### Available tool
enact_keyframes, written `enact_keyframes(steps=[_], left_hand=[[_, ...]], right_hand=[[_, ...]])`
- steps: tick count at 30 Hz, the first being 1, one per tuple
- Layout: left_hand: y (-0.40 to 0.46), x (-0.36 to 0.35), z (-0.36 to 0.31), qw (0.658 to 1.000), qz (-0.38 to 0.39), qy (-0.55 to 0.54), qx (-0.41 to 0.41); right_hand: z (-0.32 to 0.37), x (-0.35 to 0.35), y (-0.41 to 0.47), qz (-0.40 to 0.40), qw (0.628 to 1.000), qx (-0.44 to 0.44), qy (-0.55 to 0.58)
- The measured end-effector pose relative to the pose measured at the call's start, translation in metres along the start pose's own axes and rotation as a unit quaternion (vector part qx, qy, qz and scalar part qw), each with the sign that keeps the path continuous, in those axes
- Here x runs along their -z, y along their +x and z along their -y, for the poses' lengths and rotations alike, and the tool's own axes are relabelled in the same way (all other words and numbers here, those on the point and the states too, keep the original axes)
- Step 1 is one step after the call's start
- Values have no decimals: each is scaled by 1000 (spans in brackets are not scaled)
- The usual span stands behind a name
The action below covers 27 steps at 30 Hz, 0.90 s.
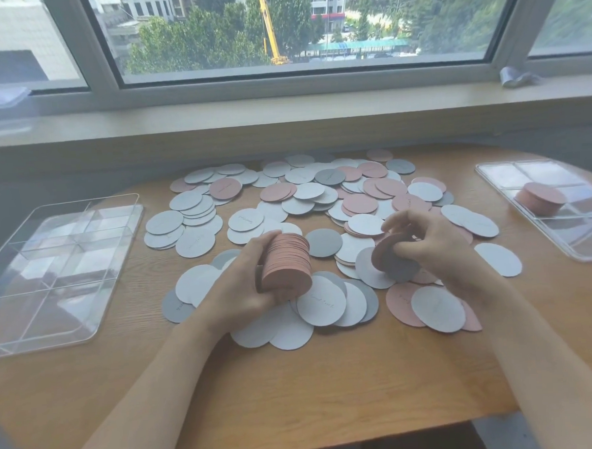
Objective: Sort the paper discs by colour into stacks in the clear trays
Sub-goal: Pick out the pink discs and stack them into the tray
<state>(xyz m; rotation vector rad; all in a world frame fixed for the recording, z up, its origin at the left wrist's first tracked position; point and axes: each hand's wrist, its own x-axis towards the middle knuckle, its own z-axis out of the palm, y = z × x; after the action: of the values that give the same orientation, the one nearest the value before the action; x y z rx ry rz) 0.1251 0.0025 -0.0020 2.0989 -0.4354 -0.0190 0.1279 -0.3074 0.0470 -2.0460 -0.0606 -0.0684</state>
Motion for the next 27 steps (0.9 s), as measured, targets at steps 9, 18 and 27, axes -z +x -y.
enact_keyframes(steps=[9,18,27], left_hand=[[1,1,3,1000,8,3,-6],[1,1,3,1000,12,-17,-5],[2,2,6,999,16,-31,4]], right_hand=[[5,-3,3,13,995,-3,99],[20,-47,24,-118,985,71,108],[25,-106,30,-48,990,33,131]])
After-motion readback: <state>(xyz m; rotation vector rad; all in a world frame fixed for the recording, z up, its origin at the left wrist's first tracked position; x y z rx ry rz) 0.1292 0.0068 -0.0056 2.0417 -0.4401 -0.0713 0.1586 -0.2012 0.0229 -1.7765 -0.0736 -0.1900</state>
